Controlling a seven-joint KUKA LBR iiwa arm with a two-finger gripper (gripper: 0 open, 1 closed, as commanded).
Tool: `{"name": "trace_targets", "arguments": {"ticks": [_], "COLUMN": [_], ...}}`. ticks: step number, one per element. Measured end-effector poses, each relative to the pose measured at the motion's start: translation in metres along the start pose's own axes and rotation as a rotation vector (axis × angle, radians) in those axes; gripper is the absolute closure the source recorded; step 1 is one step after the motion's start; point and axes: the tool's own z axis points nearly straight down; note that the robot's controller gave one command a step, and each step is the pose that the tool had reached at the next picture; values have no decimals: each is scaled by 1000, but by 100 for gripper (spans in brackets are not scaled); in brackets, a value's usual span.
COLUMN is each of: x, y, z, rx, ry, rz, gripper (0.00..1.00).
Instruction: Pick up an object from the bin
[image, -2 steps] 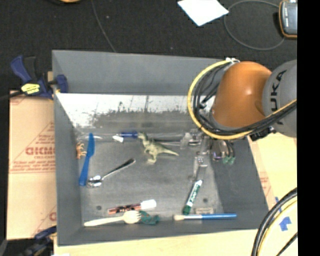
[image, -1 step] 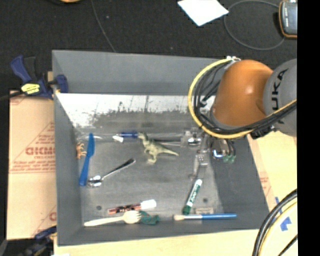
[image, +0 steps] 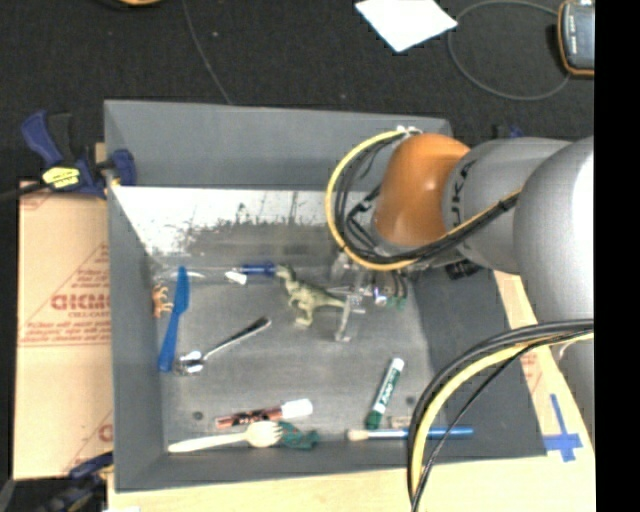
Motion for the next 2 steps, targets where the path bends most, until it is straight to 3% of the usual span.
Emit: {"name": "trace_targets", "arguments": {"ticks": [1,2], "x": [1,13], "y": [8,13], "z": [-67,-30], "rx": [1,2], "ry": [-10,3], "rz": [-126,-20], "gripper": [0,0]}}
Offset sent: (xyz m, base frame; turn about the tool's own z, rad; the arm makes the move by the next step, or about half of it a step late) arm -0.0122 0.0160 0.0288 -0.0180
